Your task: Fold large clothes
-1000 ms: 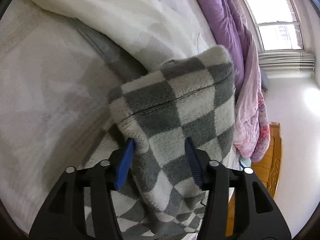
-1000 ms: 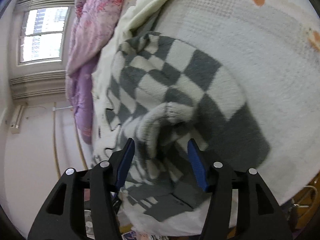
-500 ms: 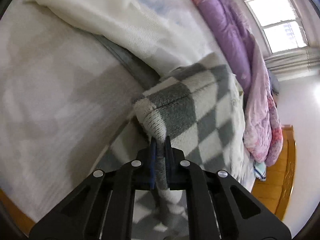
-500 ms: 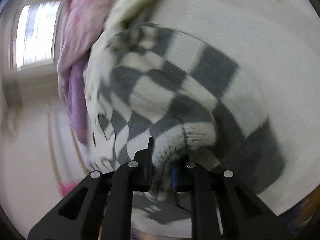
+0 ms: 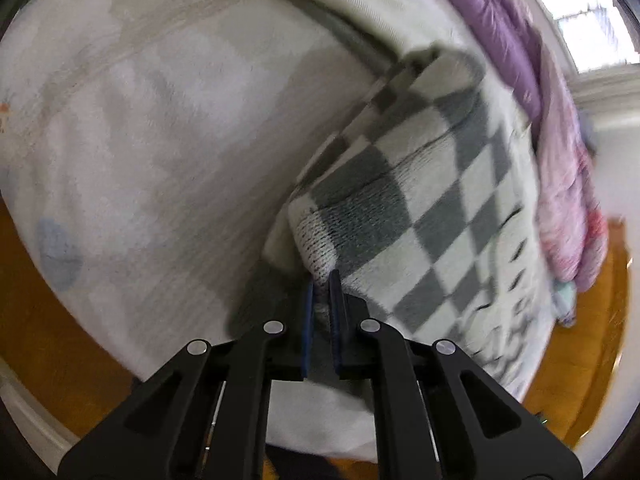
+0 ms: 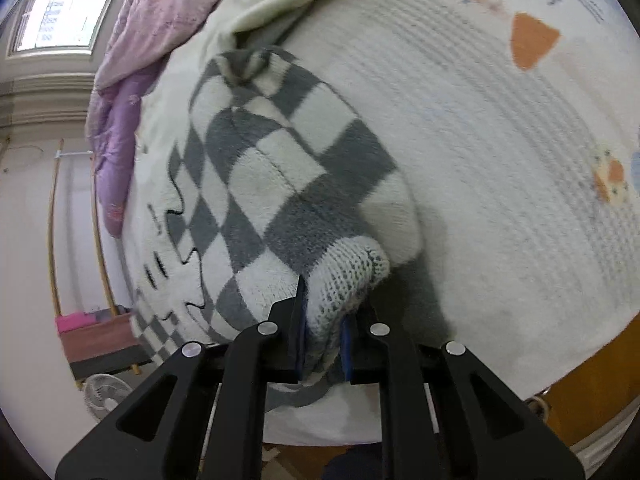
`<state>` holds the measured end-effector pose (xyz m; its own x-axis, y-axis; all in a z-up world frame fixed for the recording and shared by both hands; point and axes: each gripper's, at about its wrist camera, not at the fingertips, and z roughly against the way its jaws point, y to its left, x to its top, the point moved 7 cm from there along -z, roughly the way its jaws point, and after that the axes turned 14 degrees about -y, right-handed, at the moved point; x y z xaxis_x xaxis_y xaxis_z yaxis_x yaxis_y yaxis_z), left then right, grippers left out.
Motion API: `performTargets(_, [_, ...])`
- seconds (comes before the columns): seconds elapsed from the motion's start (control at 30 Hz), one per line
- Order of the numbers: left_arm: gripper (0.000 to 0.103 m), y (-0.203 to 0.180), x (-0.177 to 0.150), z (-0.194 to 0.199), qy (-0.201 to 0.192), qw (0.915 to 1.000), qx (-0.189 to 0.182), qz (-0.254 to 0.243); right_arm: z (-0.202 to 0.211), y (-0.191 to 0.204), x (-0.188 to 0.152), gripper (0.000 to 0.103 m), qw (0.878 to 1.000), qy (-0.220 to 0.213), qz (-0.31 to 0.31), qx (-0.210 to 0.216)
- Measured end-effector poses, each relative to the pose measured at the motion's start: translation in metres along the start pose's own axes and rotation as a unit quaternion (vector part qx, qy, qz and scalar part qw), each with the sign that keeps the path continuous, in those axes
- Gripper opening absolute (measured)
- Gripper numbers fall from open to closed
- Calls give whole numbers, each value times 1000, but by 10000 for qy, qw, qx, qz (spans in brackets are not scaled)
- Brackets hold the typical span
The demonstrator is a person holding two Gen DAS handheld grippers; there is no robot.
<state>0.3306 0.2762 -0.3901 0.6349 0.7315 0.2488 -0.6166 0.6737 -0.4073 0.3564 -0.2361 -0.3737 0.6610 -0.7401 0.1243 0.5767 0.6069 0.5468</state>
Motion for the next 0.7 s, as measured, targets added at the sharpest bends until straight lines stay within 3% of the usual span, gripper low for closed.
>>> performTargets(0.13, [8, 17, 0, -32, 176, 9991, 351, 174, -30, -11, -4, 13, 9983, 26, 369, -458])
performTargets(0.23, [8, 9, 1, -41, 325, 9986, 401, 121, -30, -9, -7, 17, 9969, 5, 434, -650])
performTargets(0.3, [17, -1, 1, -33, 478, 9986, 197, 108, -19, -5, -8, 31, 9951, 98, 586, -790])
performTargets(0.37, [47, -8, 2, -17, 556, 9984, 66, 46, -5, -2, -7, 36, 9923, 166, 745, -976])
performTargets(0.47, [48, -22, 9, 11, 489, 9984, 26, -288, 17, 9, -4, 36, 9834, 220, 1278, -1267])
performTargets(0.57, [48, -51, 25, 33, 136, 9956, -160, -918, 33, 42, 1, 34, 9670, 56, 2153, -1364])
performTargets(0.7, [48, -101, 65, 46, -572, 9849, -494, -1555, 17, 105, 8, 23, 9483, -121, 3024, -958])
